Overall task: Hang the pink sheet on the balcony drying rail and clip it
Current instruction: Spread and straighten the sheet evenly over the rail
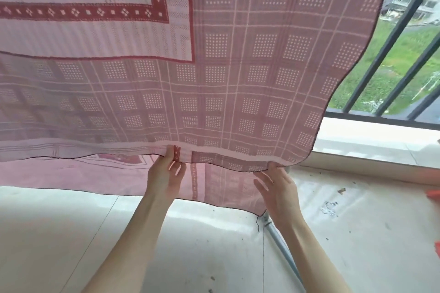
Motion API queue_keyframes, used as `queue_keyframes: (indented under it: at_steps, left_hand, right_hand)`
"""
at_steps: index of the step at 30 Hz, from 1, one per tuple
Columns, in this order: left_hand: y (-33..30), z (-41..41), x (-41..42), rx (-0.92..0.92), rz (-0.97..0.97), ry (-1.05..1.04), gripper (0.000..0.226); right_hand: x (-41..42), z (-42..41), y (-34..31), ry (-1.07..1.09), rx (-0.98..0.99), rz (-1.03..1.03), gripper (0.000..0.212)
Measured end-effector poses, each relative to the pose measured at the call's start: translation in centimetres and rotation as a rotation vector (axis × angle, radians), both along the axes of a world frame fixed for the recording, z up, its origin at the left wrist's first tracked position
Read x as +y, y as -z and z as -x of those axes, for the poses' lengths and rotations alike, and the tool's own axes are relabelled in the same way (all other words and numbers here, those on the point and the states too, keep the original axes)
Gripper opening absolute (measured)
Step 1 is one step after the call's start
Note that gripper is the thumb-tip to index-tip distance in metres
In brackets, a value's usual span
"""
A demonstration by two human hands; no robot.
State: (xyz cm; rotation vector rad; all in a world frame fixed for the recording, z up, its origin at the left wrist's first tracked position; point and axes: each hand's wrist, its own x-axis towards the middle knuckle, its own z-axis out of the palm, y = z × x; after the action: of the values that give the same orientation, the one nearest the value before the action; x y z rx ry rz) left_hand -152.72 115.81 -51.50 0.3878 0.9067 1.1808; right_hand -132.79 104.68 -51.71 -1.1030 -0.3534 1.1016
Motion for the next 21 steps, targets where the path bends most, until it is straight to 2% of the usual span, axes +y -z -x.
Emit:
queue_keyframes:
  at_steps: [8, 21]
  left_hand:
    - [2.2, -1.2, -1.1, 0.134, -0.083, 0.004, 0.019]
    - [9.3, 0.1, -1.7, 0.35, 0.137, 0.02, 0.013]
  right_hand:
    - [-0.6, -2.3, 1.8, 0.076, -0.25, 0.057, 0.016]
    - [-1.1, -1.3, 10.2, -0.013, -0.115, 0.31, 0.013]
